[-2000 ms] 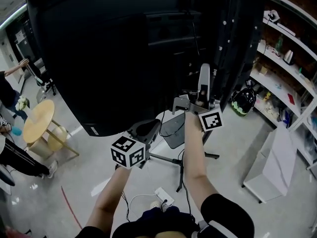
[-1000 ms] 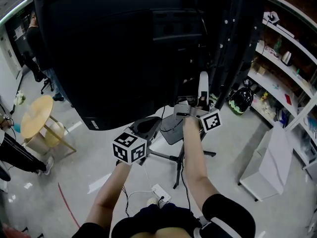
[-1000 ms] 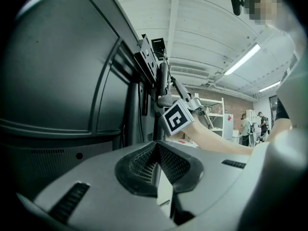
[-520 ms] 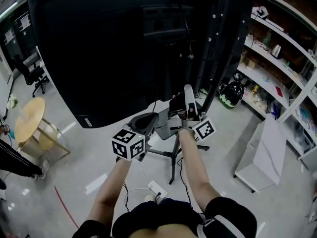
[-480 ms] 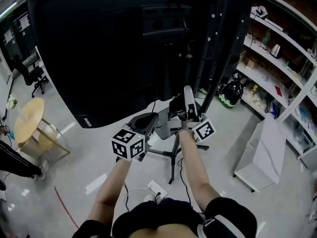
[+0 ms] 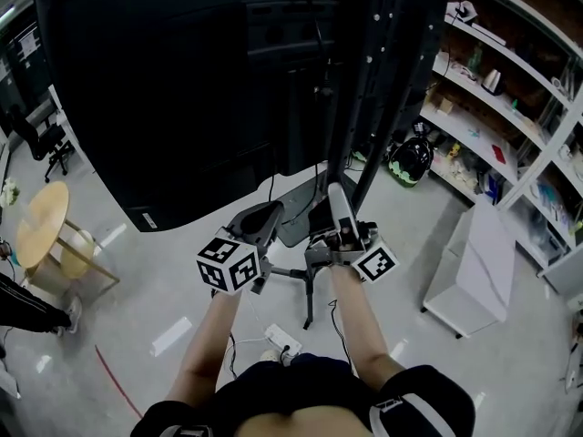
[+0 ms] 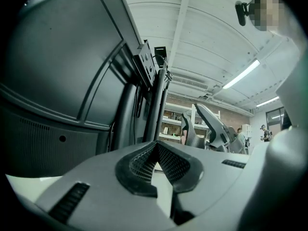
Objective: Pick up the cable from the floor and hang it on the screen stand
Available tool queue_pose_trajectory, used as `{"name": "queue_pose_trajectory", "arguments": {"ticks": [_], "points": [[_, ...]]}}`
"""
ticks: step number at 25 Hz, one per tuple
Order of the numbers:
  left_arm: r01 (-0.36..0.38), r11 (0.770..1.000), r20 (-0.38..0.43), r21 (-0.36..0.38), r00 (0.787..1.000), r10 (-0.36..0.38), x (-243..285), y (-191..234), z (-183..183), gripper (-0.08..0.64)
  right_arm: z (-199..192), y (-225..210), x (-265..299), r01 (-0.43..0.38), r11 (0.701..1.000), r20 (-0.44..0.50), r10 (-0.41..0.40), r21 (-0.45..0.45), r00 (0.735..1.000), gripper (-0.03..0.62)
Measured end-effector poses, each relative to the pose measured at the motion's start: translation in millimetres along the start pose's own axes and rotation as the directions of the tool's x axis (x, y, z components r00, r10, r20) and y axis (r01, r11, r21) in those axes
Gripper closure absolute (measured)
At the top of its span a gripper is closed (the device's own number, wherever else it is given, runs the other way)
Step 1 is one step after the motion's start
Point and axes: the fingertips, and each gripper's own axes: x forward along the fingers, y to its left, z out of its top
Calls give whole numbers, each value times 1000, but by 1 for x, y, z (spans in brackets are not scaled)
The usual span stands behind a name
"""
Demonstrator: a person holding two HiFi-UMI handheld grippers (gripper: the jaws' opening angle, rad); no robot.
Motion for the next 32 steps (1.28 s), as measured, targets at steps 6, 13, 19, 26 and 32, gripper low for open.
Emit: {"name": "queue_pose_trajectory", "arguments": {"ticks": [6, 13, 19, 26, 32], "points": [[5, 1000, 32, 3, 999, -5, -5, -17, -7, 552, -21, 14, -29, 87, 986, -146, -107, -142, 983, 431], [-2, 1000, 31, -24, 1000, 3, -12, -31, -28, 552, -53, 17, -56, 163, 929, -335, -277, -331, 900, 442], [-15, 1000, 32, -8, 999, 15, -19, -36, -33, 552, -52, 21, -61, 169, 886, -325, -328, -433, 887, 529], [-25, 1000, 23, 3, 999, 25, -26, -39, -38, 552, -54, 16, -64, 184, 876, -334, -353, -445, 874, 546], [-53, 998, 10, 41, 999, 52, -36, -36, -43, 552, -58, 12, -67, 192, 863, -344, -377, -467, 860, 554]]}}
